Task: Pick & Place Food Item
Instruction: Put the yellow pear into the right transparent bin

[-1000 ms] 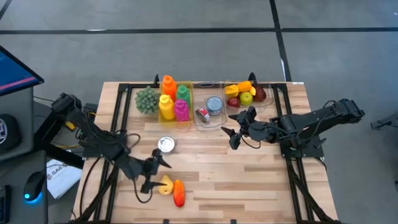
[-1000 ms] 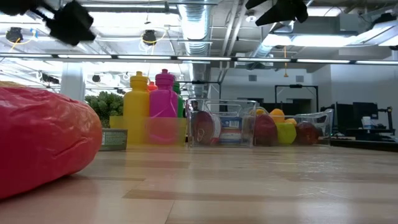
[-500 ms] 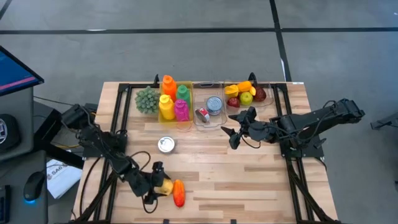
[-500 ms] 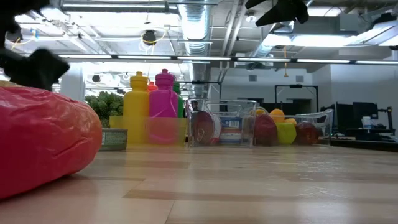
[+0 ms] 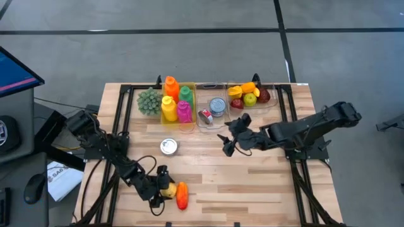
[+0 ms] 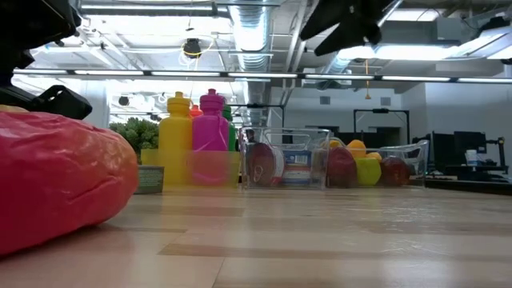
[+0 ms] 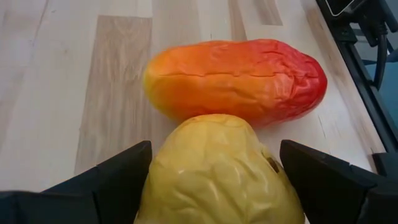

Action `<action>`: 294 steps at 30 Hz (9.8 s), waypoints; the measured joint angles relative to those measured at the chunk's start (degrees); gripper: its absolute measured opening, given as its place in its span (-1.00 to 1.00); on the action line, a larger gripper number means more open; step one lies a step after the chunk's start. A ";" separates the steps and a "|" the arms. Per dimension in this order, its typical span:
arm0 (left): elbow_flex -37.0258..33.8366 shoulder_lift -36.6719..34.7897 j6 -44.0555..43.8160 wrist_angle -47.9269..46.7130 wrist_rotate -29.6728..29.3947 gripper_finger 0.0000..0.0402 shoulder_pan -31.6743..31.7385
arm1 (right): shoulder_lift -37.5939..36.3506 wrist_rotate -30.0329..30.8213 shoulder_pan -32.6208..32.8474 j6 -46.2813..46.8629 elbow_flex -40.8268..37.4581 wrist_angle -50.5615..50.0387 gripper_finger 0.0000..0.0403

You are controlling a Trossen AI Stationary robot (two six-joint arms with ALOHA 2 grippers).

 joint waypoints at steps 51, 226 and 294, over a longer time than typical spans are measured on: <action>-0.24 -43.49 4.20 -1.62 0.53 0.46 21.40 | -2.92 -15.24 3.36 -44.43 0.10 25.53 0.42; -6.85 -51.35 24.58 5.55 3.73 0.65 23.98 | 0.44 30.31 1.92 -55.82 16.70 28.52 0.44; -15.76 -50.57 24.04 18.27 1.43 0.65 23.85 | 16.84 10.56 -43.22 5.78 10.47 -44.03 0.44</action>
